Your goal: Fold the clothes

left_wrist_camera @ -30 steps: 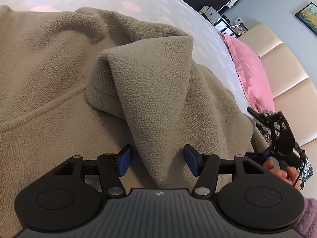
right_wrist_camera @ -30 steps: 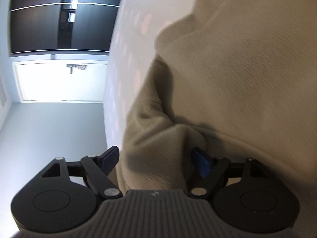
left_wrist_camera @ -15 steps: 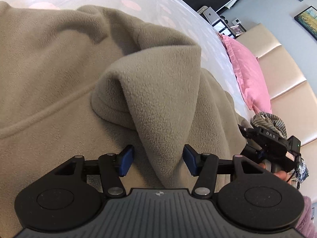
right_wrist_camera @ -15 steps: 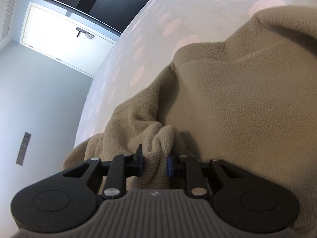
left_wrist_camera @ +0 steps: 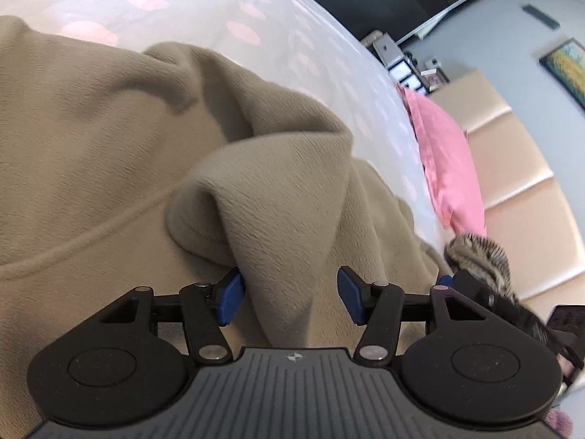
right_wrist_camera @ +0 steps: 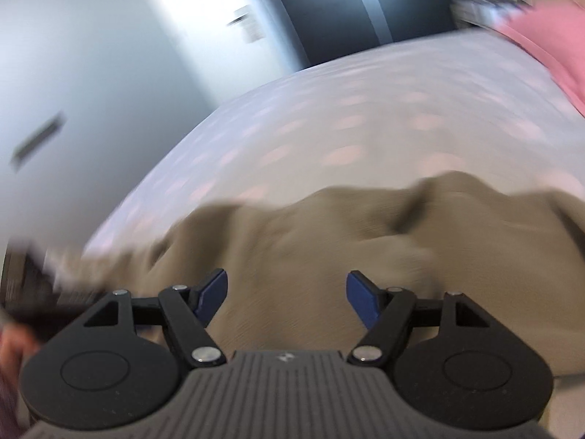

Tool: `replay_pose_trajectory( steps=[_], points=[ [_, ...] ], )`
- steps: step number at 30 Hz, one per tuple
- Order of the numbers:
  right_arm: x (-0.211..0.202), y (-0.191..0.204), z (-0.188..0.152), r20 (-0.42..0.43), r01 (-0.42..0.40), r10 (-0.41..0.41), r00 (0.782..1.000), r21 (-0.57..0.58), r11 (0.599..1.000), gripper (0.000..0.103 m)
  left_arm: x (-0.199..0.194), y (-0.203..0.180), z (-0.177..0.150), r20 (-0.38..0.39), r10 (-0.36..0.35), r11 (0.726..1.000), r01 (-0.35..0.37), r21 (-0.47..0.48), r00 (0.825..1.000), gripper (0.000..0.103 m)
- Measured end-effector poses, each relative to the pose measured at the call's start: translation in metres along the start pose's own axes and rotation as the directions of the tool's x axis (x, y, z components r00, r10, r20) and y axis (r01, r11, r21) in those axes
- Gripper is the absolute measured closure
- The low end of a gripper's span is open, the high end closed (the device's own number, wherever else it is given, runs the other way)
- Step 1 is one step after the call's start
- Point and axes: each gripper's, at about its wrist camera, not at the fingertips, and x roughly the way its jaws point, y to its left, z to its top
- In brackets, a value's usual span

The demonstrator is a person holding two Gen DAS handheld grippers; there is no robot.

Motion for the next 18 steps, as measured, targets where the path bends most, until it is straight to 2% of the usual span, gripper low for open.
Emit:
replay_pose_trajectory(
  steps=[2, 3, 5, 8, 13, 14, 15, 18],
  points=[
    [-0.006, 0.019, -0.016, -0.032, -0.03, 0.026, 0.999, -0.12, 0.992, 0.029, 0.0, -0.003, 0.003, -0.003, 0.006, 1.0, -0.006, -0.002, 1.0, 0.075],
    [-0.013, 0.034, -0.029, -0.048, -0.041, 0.033, 0.998, -0.179, 0.983, 0.029, -0.001, -0.004, 0.004, -0.006, 0.007, 1.0, -0.007, -0.009, 1.0, 0.076],
    [-0.003, 0.057, -0.04, -0.077, -0.055, 0.035, 0.996, -0.274, 0.96, 0.029, -0.004, -0.004, 0.007, -0.006, 0.001, 1.0, -0.001, -0.026, 1.0, 0.083],
    [0.007, 0.09, -0.058, -0.1, -0.06, 0.022, 0.995, -0.396, 0.916, 0.029, -0.009, -0.003, 0.009, 0.002, -0.01, 0.999, 0.01, -0.04, 1.0, 0.087],
    [0.024, 0.119, -0.091, -0.065, 0.051, -0.113, 0.992, -0.606, 0.794, 0.031, -0.013, -0.004, 0.012, 0.011, -0.028, 0.998, 0.028, -0.051, 1.0, 0.087],
    [0.026, 0.121, -0.096, -0.046, 0.082, -0.144, 0.988, -0.64, 0.764, 0.038, -0.014, -0.005, 0.013, 0.013, -0.029, 0.998, 0.03, -0.048, 0.999, 0.087],
    [0.028, 0.123, -0.101, -0.027, 0.111, -0.175, 0.984, -0.67, 0.734, 0.055, -0.015, -0.006, 0.013, 0.015, -0.031, 0.998, 0.032, -0.045, 0.999, 0.087],
    [0.024, 0.115, -0.097, -0.004, 0.158, -0.216, 0.976, -0.67, 0.725, 0.084, -0.017, -0.008, 0.014, 0.015, -0.013, 1.0, 0.013, -0.008, 1.0, 0.087]
  ],
)
